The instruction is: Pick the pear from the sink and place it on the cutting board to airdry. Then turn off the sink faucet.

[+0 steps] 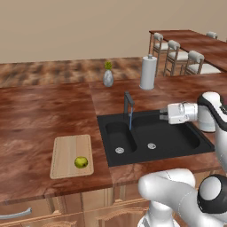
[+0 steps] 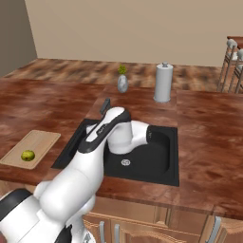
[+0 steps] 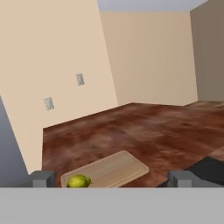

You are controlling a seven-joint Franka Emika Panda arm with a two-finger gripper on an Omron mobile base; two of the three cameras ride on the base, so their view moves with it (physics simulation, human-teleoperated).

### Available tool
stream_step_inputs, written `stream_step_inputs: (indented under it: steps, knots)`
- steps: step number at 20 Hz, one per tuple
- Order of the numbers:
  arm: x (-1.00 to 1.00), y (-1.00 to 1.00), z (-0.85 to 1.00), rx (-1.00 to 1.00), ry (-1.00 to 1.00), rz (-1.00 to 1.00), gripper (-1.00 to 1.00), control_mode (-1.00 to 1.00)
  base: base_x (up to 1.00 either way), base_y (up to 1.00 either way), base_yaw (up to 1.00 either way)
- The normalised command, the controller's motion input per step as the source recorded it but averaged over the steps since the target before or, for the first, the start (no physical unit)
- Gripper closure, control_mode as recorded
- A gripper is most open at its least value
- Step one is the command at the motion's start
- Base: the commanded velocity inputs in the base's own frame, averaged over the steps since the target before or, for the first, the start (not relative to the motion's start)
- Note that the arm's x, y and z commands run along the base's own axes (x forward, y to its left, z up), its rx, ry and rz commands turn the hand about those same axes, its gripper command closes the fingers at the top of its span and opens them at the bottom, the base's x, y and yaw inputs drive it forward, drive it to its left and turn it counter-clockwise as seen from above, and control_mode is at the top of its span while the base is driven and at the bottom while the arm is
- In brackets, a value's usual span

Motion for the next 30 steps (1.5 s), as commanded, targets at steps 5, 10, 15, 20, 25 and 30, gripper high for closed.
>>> stream_step_inputs:
  steps: [5, 10, 15, 20, 25, 30]
  knots:
    - [0.14, 0.0, -0.04, 0.0, -0.02, 0.0, -1.0, -1.0, 0.0, 0.0, 0.0]
    - [0.12, 0.0, -0.11, 0.0, -0.01, 0.0, -1.0, -1.0, 0.0, 0.0, 0.0]
    - [0.13, 0.0, -0.12, 0.0, -0.01, 0.0, -1.0, -1.0, 0.0, 0.0, 0.0]
    - [0.15, 0.0, -0.09, 0.0, 0.0, 0.0, -1.0, -1.0, 0.0, 0.0, 0.0]
    - [0.17, 0.0, -0.08, 0.0, 0.0, 0.0, -1.0, -1.0, 0.0, 0.0, 0.0]
    - [0.2, 0.0, -0.11, 0.0, 0.0, 0.0, -1.0, -1.0, 0.0, 0.0, 0.0]
